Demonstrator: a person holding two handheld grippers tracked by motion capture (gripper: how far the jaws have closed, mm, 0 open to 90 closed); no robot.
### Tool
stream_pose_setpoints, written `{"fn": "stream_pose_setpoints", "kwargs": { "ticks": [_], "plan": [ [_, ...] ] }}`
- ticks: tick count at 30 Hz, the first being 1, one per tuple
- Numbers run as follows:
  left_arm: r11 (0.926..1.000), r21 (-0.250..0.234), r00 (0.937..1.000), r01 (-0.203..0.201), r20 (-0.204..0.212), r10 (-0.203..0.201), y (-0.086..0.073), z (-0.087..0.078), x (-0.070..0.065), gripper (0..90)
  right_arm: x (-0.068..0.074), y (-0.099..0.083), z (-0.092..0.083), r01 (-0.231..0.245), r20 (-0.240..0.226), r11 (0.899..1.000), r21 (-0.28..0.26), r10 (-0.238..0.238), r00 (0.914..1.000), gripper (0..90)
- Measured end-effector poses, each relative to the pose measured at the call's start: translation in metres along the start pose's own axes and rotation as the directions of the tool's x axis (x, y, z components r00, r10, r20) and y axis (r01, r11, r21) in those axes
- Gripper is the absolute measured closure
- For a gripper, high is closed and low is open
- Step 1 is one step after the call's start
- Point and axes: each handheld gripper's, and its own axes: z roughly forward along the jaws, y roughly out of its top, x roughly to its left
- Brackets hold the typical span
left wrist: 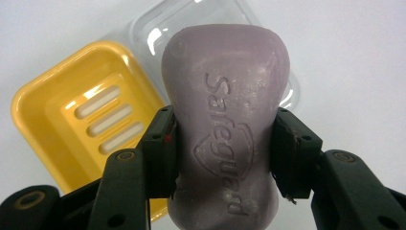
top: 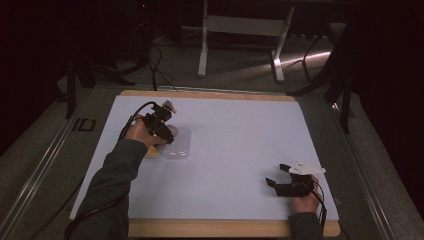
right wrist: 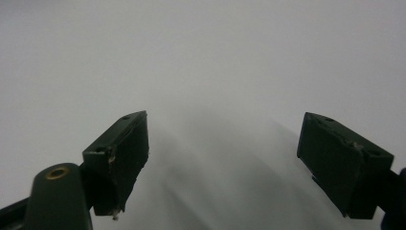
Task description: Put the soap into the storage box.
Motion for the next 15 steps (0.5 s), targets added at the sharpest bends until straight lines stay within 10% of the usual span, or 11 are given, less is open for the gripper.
{"fn": "stream_pose_setpoints", "kwargs": {
  "ticks": [15],
  "plan": [
    [0.9969, -0.002, 0.9965, 0.078, -0.028, -0.078, -0.005, 0.008, 0.016, 50.0, 0.0, 0.0, 0.0, -0.001, 0.001, 1.0, 0.0, 0.001, 1.0, 17.7]
  ]
}}
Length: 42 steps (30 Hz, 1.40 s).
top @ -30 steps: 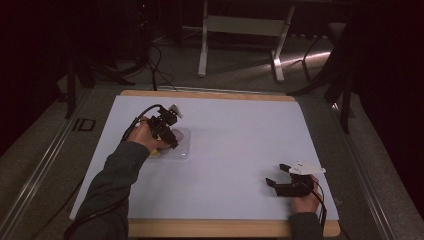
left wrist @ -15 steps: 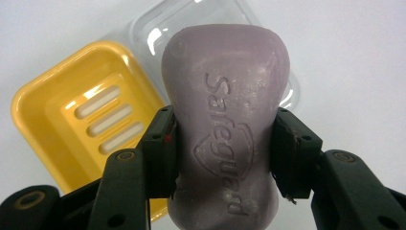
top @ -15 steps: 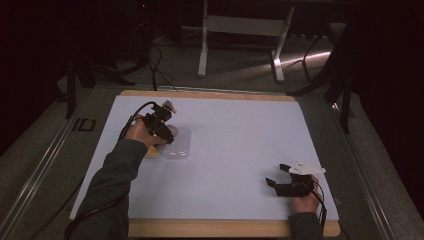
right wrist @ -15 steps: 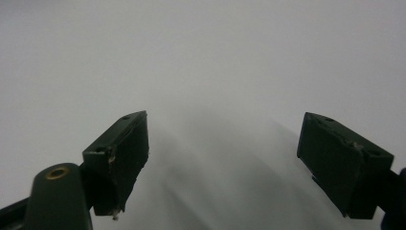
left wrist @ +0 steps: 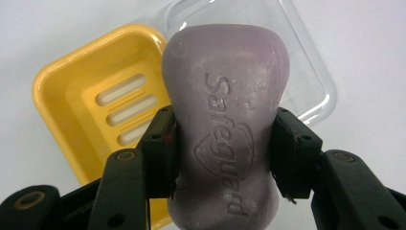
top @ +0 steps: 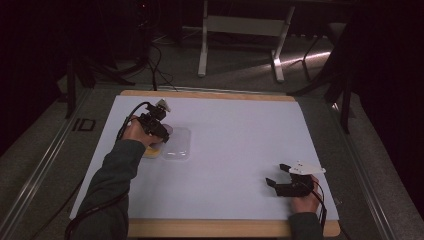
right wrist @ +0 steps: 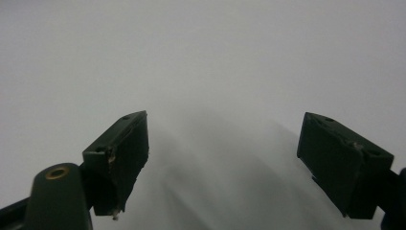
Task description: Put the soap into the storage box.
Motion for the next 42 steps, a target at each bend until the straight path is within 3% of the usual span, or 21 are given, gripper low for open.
{"fn": "stream_pose_setpoints", "kwargs": {
  "ticks": [9, 22, 25, 35, 42],
  "plan": [
    [0.9991, -0.004, 0.999, 0.043, -0.01, -0.043, -0.002, 0.007, 0.007, 50.0, 0.0, 0.0, 0.0, 0.0, -0.001, 1.0, 0.0, 0.0, 1.0, 17.7],
    [0.9929, -0.024, 0.9927, 0.117, -0.027, -0.117, -0.006, 0.008, 0.016, 49.9, 0.0, 0.0, 0.0, 0.003, 0.0, 1.0, 0.001, -0.003, 1.0, 17.7],
    [0.9928, -0.038, 0.9928, 0.114, -0.033, -0.115, -0.007, 0.008, 0.018, 49.9, 0.0, 0.0, 0.0, 0.002, -0.001, 1.0, 0.001, -0.002, 1.0, 17.7],
    [0.9845, -0.065, 0.9849, 0.163, -0.049, -0.166, -0.011, 0.012, 0.026, 50.0, 0.001, 0.0, 0.001, 0.005, 0.001, 1.0, 0.005, -0.005, 1.0, 17.7],
    [0.9807, -0.059, 0.9804, 0.187, -0.054, -0.19, -0.013, 0.016, 0.029, 49.9, 0.001, 0.0, 0.001, 0.007, 0.002, 1.0, 0.006, -0.007, 1.0, 17.7]
  ]
}}
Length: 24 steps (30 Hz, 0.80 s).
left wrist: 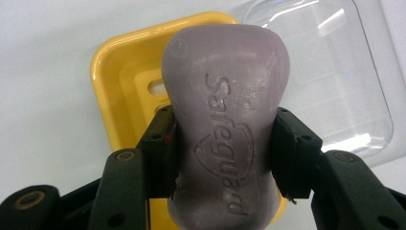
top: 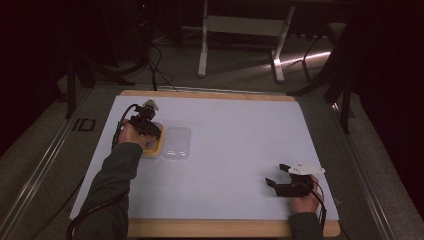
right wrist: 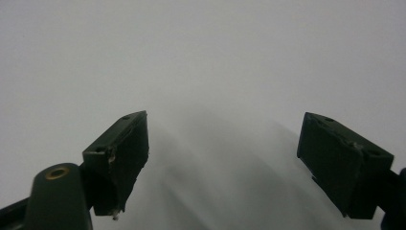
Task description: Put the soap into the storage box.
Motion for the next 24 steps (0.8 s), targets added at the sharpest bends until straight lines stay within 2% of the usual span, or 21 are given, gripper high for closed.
{"fn": "stream_pose_setpoints", "kwargs": {
  "ticks": [12, 24],
  "plan": [
    [0.998, 0.013, 0.9981, 0.061, -0.012, -0.061, 0.001, 0.009, 0.006, 49.9, 0.0, 0.0, 0.0, 0.001, 0.001, 1.0, 0.001, -0.001, 1.0, 17.7],
    [0.9945, 0.046, 0.9954, 0.094, -0.02, -0.093, -0.003, 0.019, 0.011, 49.9, 0.0, 0.0, 0.0, 0.004, 0.001, 1.0, 0.002, -0.004, 1.0, 17.7]
  ]
}}
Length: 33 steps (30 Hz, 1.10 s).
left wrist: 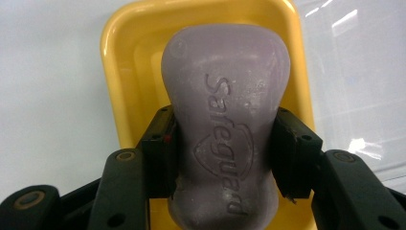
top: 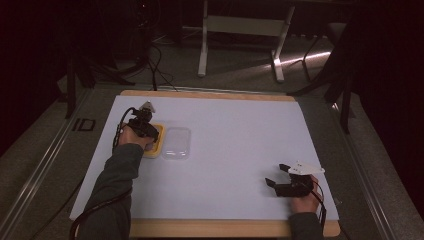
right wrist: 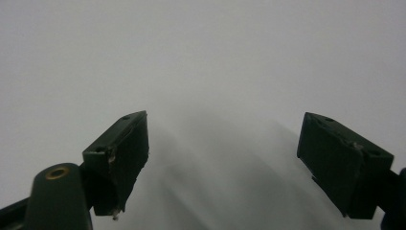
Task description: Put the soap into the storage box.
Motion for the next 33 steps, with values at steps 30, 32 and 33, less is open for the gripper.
{"fn": "stream_pose_setpoints", "kwargs": {
  "ticks": [30, 32, 33],
  "plan": [
    [0.9999, 0.008, 0.9998, 0.016, 0.014, -0.016, -0.005, 0.011, 0.002, 49.3, 0.0, 0.0, 0.0, 0.001, 0.001, 1.0, 0.002, -0.001, 1.0, 17.8],
    [0.9998, 0.009, 0.9996, 0.018, 0.02, -0.018, -0.005, 0.011, 0.003, 49.0, 0.0, 0.0, 0.0, 0.001, 0.001, 1.0, 0.003, -0.001, 1.0, 17.8],
    [0.9998, 0.009, 0.9995, 0.02, 0.023, -0.02, -0.005, 0.011, 0.004, 48.8, 0.0, 0.0, 0.0, 0.002, 0.001, 1.0, 0.003, -0.002, 1.0, 17.8]
  ]
}}
